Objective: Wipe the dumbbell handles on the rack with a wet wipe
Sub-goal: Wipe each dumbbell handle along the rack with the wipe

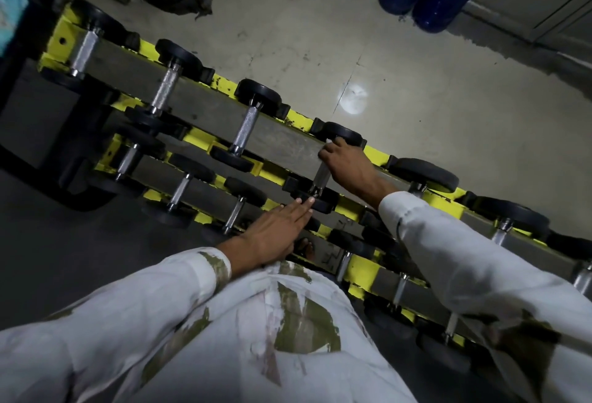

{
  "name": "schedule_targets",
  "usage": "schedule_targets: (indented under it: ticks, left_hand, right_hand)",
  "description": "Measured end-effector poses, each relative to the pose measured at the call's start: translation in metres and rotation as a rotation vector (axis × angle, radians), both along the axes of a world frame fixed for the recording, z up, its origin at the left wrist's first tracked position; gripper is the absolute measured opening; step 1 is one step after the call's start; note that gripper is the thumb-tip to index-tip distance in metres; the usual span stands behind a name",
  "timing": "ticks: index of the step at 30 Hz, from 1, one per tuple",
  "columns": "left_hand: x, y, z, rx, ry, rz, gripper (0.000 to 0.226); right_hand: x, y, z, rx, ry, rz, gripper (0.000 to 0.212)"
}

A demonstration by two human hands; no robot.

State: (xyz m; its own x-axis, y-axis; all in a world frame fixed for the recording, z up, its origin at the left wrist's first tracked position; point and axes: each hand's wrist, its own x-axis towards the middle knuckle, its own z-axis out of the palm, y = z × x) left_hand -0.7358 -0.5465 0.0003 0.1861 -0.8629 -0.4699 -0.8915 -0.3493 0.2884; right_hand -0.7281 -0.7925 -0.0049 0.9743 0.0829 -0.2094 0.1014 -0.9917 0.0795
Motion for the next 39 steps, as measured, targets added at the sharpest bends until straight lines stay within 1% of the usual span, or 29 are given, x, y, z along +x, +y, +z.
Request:
schedule_targets:
  ticks: [3, 5, 6, 7, 9, 12, 14, 15, 17, 18, 20, 23, 26, 27, 28, 30, 31, 32, 34, 35, 37, 38, 39]
  left_hand:
    - [0.000, -0.002, 0.001, 0.014, -0.004, -0.003, 0.085]
    - [-0.001, -0.002, 0.001, 0.016, -0.005, 0.007, 0.086]
    - [-0.001, -0.001, 0.000, 0.011, -0.008, 0.016, 0.086]
    - [-0.002, 0.000, 0.000, 0.005, -0.007, 0.026, 0.087]
    - [-0.002, 0.001, -0.001, 0.011, 0.005, 0.036, 0.088]
    - [0.000, 0.001, 0.003, 0.012, 0.014, 0.033, 0.088]
    - [0.002, 0.001, 0.007, 0.013, 0.019, 0.023, 0.086]
    - [0.003, 0.001, 0.008, 0.015, 0.021, 0.021, 0.086]
    - [0.005, 0.001, 0.011, 0.022, 0.020, 0.014, 0.085]
    - [0.005, 0.000, 0.012, 0.025, 0.020, 0.012, 0.085]
    - [0.005, 0.000, 0.015, 0.027, 0.021, 0.009, 0.084]
    - [0.005, -0.001, 0.017, 0.032, 0.021, -0.006, 0.083]
    - [0.006, -0.001, 0.018, 0.035, 0.026, -0.020, 0.085]
    - [0.007, -0.001, 0.018, 0.035, 0.025, -0.025, 0.085]
    - [0.008, -0.001, 0.018, 0.036, 0.024, -0.029, 0.084]
    - [0.009, -0.001, 0.019, 0.033, 0.030, -0.033, 0.083]
    - [0.009, -0.001, 0.018, 0.029, 0.036, -0.032, 0.082]
    - [0.010, -0.001, 0.018, 0.027, 0.042, -0.028, 0.081]
    - [0.010, 0.000, 0.016, 0.026, 0.045, -0.029, 0.081]
    - [0.011, 0.001, 0.015, 0.025, 0.044, -0.032, 0.081]
    - [0.011, 0.001, 0.014, 0.020, 0.049, -0.036, 0.080]
    - [0.012, 0.001, 0.014, 0.021, 0.053, -0.038, 0.081]
    - [0.013, 0.000, 0.014, 0.021, 0.054, -0.042, 0.082]
  right_hand:
    - [-0.003, -0.007, 0.002, 0.017, -0.063, 0.008, 0.030]
    - [-0.019, -0.008, -0.007, 0.128, -0.158, -0.106, 0.031]
    - [-0.027, -0.007, -0.014, 0.206, -0.214, -0.210, 0.029]
    - [-0.034, -0.005, -0.021, 0.314, -0.269, -0.345, 0.024]
    - [-0.035, 0.003, -0.030, 0.630, -0.414, -0.684, 0.014]
    - [-0.019, 0.019, -0.045, 1.122, -0.550, -1.223, 0.013]
    - [-0.007, 0.026, -0.055, 1.373, -0.575, -1.500, 0.009]
    - [-0.002, 0.029, -0.056, 1.498, -0.570, -1.602, 0.008]
    - [0.008, 0.031, -0.049, 1.704, -0.540, -1.781, 0.016]
    - [0.012, 0.031, -0.044, 1.782, -0.509, -1.842, 0.019]
    - [0.017, 0.030, -0.035, 1.868, -0.469, -1.909, 0.020]
    - [0.015, 0.029, -0.033, 1.988, -0.433, -1.899, 0.021]
    - [0.013, 0.027, -0.037, 2.131, -0.450, -1.873, 0.027]
    - [0.014, 0.028, -0.038, 2.145, -0.479, -1.882, 0.027]
    - [0.014, 0.028, -0.037, 2.112, -0.535, -1.908, 0.026]
    - [0.013, 0.030, -0.041, 1.994, -0.699, -1.932, 0.026]
    - [0.012, 0.031, -0.043, 1.886, -0.779, -1.891, 0.027]
    - [0.010, 0.033, -0.044, 1.689, -0.822, -1.822, 0.027]
    - [0.006, 0.038, -0.044, 1.243, -0.837, -1.600, 0.019]
    - [0.003, 0.041, -0.043, 1.075, -0.819, -1.456, 0.014]
    - [-0.004, 0.043, -0.042, 0.808, -0.776, -1.120, 0.005]
    - [-0.007, 0.042, -0.039, 0.696, -0.719, -0.951, 0.005]
    - [-0.010, 0.040, -0.040, 0.582, -0.640, -0.803, 0.017]
